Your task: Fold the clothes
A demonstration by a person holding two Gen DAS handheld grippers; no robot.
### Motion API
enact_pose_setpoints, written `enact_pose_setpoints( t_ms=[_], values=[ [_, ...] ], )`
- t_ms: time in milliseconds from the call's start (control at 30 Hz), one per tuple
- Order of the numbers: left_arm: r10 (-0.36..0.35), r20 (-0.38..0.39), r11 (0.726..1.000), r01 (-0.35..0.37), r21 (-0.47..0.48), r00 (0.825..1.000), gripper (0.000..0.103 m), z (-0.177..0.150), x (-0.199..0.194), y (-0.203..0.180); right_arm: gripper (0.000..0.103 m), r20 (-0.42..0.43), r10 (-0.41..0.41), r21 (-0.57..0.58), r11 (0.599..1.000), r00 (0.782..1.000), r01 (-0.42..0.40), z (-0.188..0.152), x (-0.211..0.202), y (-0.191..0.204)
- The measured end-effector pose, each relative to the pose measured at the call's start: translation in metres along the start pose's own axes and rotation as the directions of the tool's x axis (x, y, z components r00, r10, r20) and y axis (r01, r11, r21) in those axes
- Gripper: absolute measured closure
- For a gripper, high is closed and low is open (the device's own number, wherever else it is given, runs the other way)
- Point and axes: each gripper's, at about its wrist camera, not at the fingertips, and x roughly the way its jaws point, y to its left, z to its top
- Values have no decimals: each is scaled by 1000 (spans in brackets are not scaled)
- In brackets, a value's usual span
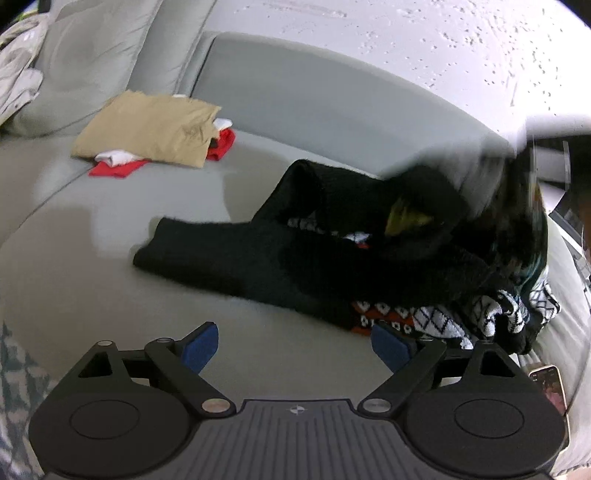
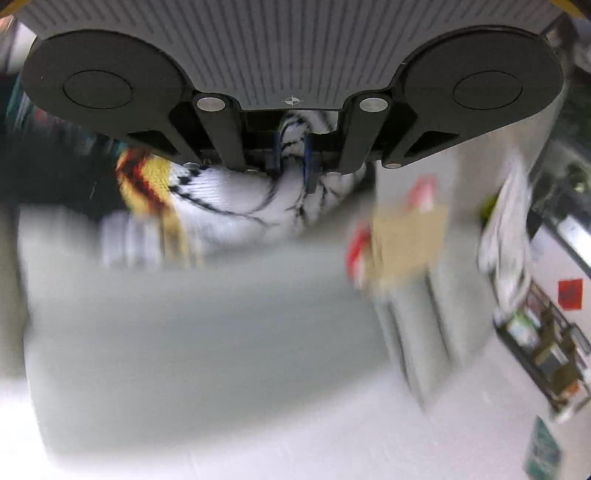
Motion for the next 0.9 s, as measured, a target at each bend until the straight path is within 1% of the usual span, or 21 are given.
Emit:
enact_pose_setpoints(
  t_ms=[33, 67, 100, 133, 167, 200, 233, 267, 300, 400, 500, 567, 600, 633, 667, 700, 767, 800, 833, 867, 900],
  values=[
    [4, 7, 1000, -4, 9, 1000, 14, 2, 1, -1, 92, 93, -61, 16, 998, 994, 60, 28, -2, 0],
    [6, 14, 1000, -6, 13, 1000, 14, 3, 1, -2, 92, 181, -127, 47, 992, 975, 121, 54, -4, -1],
    [2, 20, 1000, -2, 2, 1000, 14, 5, 0, -3, 88, 253, -213, 127, 974, 944, 185, 76, -7, -13],
    [-16, 22, 1000, 16, -14, 1000, 12, 5, 0, -3, 70, 296, -292, 215, 948, 909, 234, 95, -10, -25],
    [-41, 14, 999, 42, -23, 999, 11, 5, 0, -3, 51, 252, -334, 320, 915, 908, 248, 104, -13, -41],
    [-69, -1, 997, 69, -25, 998, 10, 4, 2, -3, 9, 200, -363, 410, 874, 910, 259, 111, -16, -56],
    [-92, -17, 995, 91, -28, 996, 10, 2, 5, -4, 1, 146, -352, 448, 857, 925, 255, 105, -23, -66],
    [-104, -40, 994, 103, -34, 994, 11, -1, 9, -5, 7, 124, -317, 448, 863, 940, 232, 92, -34, -73],
    [-116, -61, 993, 114, -42, 991, 11, -4, 14, -6, 9, 101, -286, 448, 868, 953, 213, 78, -45, -79],
    [-153, -124, 986, 144, -84, 980, 12, -10, 26, -15, 9, 23, -251, 441, 872, 968, 215, 27, -92, -92],
    [-184, -160, 977, 162, -140, 970, 15, -14, 40, -28, 9, 34, -228, 523, 834, 973, 177, -20, -153, -113],
    [-212, -176, 962, 173, -213, 961, 22, -16, 57, -39, 9, 56, -221, 549, 821, 974, 155, -43, -178, -121],
    [-231, -184, 950, 181, -256, 955, 28, -18, 67, -45, 10, 67, -218, 559, 816, 974, 144, -55, -189, -125],
    [-258, -192, 933, 193, -304, 947, 34, -19, 78, -51, 11, 79, -214, 570, 811, 974, 132, -66, -199, -129],
    [-293, -199, 911, 210, -356, 935, 38, -21, 90, -58, 12, 93, -207, 583, 804, 974, 115, -75, -207, -133],
    [-334, -204, 882, 230, -411, 920, 44, -24, 100, -66, 12, 109, -198, 599, 796, 974, 94, -86, -215, -137],
    [-391, -211, 827, 240, -509, 896, 45, -29, 115, -79, 12, 148, -174, 622, 782, 973, 45, -101, -225, -141],
    [-398, -216, 799, 221, -559, 892, 45, -32, 122, -82, 12, 170, -167, 632, 775, 971, 23, -107, -228, -142],
    [-394, -214, 776, 199, -599, 894, 44, -35, 127, -84, 12, 191, -161, 639, 769, 968, 2, -113, -232, -143],
    [-390, -209, 753, 180, -633, 897, 44, -38, 131, -85, 12, 213, -160, 639, 769, 964, -13, -118, -237, -143],
    [-382, -193, 734, 170, -658, 904, 42, -39, 133, -85, 12, 232, -159, 638, 770, 960, -27, -121, -241, -143]
  ],
)
